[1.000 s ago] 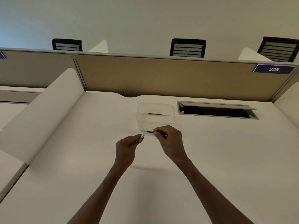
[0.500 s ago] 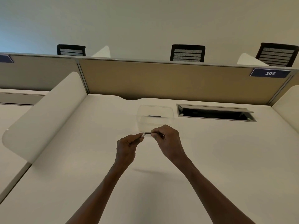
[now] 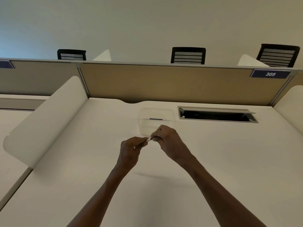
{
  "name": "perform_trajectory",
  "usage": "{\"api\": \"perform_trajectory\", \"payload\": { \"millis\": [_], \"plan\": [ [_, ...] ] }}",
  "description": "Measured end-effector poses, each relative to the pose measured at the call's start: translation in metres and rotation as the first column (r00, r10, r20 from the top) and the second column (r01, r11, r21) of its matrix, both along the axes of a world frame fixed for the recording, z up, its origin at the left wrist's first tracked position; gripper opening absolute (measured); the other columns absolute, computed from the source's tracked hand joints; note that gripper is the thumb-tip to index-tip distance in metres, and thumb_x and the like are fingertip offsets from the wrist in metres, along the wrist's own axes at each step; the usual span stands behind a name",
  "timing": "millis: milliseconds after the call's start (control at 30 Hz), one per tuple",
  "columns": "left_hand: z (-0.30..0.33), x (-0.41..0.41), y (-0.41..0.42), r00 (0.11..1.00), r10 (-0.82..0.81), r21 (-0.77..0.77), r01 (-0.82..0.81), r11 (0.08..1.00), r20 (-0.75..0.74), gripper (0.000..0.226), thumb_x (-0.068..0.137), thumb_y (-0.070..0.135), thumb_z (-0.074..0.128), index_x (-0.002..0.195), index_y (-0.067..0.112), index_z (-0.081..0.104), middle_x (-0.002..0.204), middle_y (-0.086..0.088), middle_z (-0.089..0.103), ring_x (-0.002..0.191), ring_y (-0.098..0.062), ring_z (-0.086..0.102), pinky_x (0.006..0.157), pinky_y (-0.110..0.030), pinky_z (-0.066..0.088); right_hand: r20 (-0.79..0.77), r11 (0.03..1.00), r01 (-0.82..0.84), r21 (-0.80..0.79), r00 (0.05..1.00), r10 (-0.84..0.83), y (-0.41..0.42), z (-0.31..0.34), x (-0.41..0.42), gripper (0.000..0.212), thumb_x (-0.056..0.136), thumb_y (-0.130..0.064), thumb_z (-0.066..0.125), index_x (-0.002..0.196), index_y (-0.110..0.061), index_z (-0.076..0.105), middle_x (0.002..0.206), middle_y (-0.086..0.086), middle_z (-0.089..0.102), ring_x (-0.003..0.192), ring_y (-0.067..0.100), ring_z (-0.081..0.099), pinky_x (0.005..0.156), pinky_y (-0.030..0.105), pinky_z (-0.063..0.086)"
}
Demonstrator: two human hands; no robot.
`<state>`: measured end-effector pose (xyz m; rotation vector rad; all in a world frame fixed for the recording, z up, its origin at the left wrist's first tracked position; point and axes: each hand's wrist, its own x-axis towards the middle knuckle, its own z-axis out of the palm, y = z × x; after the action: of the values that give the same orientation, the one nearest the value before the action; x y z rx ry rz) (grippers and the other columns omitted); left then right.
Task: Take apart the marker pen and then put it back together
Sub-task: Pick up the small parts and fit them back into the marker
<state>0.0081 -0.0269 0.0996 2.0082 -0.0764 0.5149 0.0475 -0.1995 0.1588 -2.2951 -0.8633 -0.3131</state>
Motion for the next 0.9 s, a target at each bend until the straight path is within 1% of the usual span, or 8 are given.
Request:
{"api": "perform_trajectory", "payload": {
  "millis": [167, 300, 467, 533, 633, 700, 800, 900],
  "plan": [
    [0.005, -0.001, -0.005, 0.998, -0.046, 0.009, 0.046, 0.999, 0.043, 0.026, 0.084, -0.006, 0.069, 0.103, 0.010, 0.076, 0.089, 0.008, 0.073, 0.084, 0.002, 0.069, 0.075, -0.011, 0.052, -0.015, 0.999, -0.027, -0.022, 1.000, 0.027, 0.000, -0.001, -0.002, 0.012, 0.087, -0.006, 0.067, 0.096, -0.004, 0.075, 0.082, 0.014, 0.066, 0.077, 0.026, 0.061, 0.068, 0.038, 0.050],
    [0.007, -0.002, -0.007, 0.998, -0.029, 0.008, 0.029, 1.000, 0.061, 0.027, 0.083, -0.007, 0.069, 0.101, 0.011, 0.077, 0.091, 0.011, 0.073, 0.085, 0.002, 0.069, 0.075, -0.009, 0.050, -0.016, 0.999, -0.020, -0.032, 1.000, 0.020, 0.001, 0.001, -0.001, 0.011, 0.088, -0.009, 0.066, 0.093, -0.005, 0.076, 0.079, 0.015, 0.066, 0.075, 0.026, 0.060, 0.067, 0.038, 0.049],
    [0.010, -0.005, -0.013, 0.976, 0.215, -0.079, -0.212, 0.974, 0.026, 0.024, 0.078, 0.010, 0.080, 0.101, 0.018, 0.074, 0.098, 0.013, 0.073, 0.092, 0.004, 0.066, 0.082, -0.012, 0.048, 0.041, 0.998, 0.057, 0.009, 0.998, -0.057, 0.005, 0.000, -0.006, 0.015, 0.088, -0.005, 0.065, 0.100, -0.001, 0.074, 0.085, 0.016, 0.068, 0.078, 0.028, 0.063, 0.069, 0.037, 0.052],
    [0.011, -0.010, -0.018, 0.945, 0.326, -0.171, -0.326, 0.930, -0.028, 0.017, 0.081, 0.018, 0.078, 0.096, 0.021, 0.072, 0.092, 0.014, 0.073, 0.087, 0.003, 0.066, 0.081, -0.018, 0.052, 0.056, 0.997, 0.081, 0.016, 0.995, -0.082, 0.004, 0.001, -0.007, 0.016, 0.089, -0.004, 0.064, 0.100, 0.000, 0.074, 0.086, 0.016, 0.067, 0.078, 0.029, 0.063, 0.069, 0.040, 0.052],
    [0.011, -0.015, -0.024, 0.891, 0.371, -0.340, -0.444, 0.829, -0.261, 0.007, 0.084, 0.029, 0.075, 0.084, 0.023, 0.070, 0.078, 0.009, 0.073, 0.075, -0.003, 0.069, 0.077, -0.032, 0.058, 0.076, 0.994, 0.102, 0.026, 0.992, -0.103, 0.004, 0.001, -0.007, 0.014, 0.088, -0.003, 0.064, 0.098, 0.001, 0.074, 0.084, 0.016, 0.067, 0.077, 0.030, 0.063, 0.068, 0.043, 0.053],
    [0.010, -0.013, -0.027, 0.881, 0.233, -0.518, -0.437, 0.735, -0.412, 0.016, 0.086, 0.030, 0.073, 0.081, 0.015, 0.074, 0.074, 0.001, 0.075, 0.074, -0.014, 0.073, 0.076, -0.035, 0.060, 0.083, 0.994, 0.106, 0.036, 0.991, -0.109, 0.004, 0.001, -0.007, 0.013, 0.088, -0.002, 0.064, 0.096, 0.001, 0.074, 0.083, 0.016, 0.067, 0.076, 0.029, 0.063, 0.068, 0.043, 0.053],
    [0.016, -0.010, -0.031, 0.887, -0.098, -0.828, -0.375, 0.416, -0.451, 0.029, 0.087, 0.029, 0.072, 0.094, 0.001, 0.071, 0.089, -0.011, 0.078, 0.087, -0.021, 0.075, 0.072, -0.028, 0.060, 0.085, 0.995, 0.095, 0.040, 0.992, -0.098, 0.005, -0.002, -0.009, 0.013, 0.088, -0.003, 0.066, 0.097, 0.001, 0.074, 0.085, 0.015, 0.068, 0.077, 0.028, 0.064, 0.068, 0.041, 0.054],
    [0.024, -0.006, -0.032, 0.897, -0.242, -0.927, -0.341, 0.154, -0.370, 0.024, 0.087, 0.021, 0.070, 0.095, -0.002, 0.070, 0.094, -0.017, 0.076, 0.088, -0.022, 0.075, 0.067, -0.026, 0.061, 0.091, 0.997, 0.069, 0.027, 0.993, -0.071, 0.005, -0.005, -0.010, 0.015, 0.087, -0.005, 0.067, 0.100, -0.002, 0.074, 0.086, 0.013, 0.069, 0.077, 0.025, 0.065, 0.067, 0.034, 0.054]
  ]
}}
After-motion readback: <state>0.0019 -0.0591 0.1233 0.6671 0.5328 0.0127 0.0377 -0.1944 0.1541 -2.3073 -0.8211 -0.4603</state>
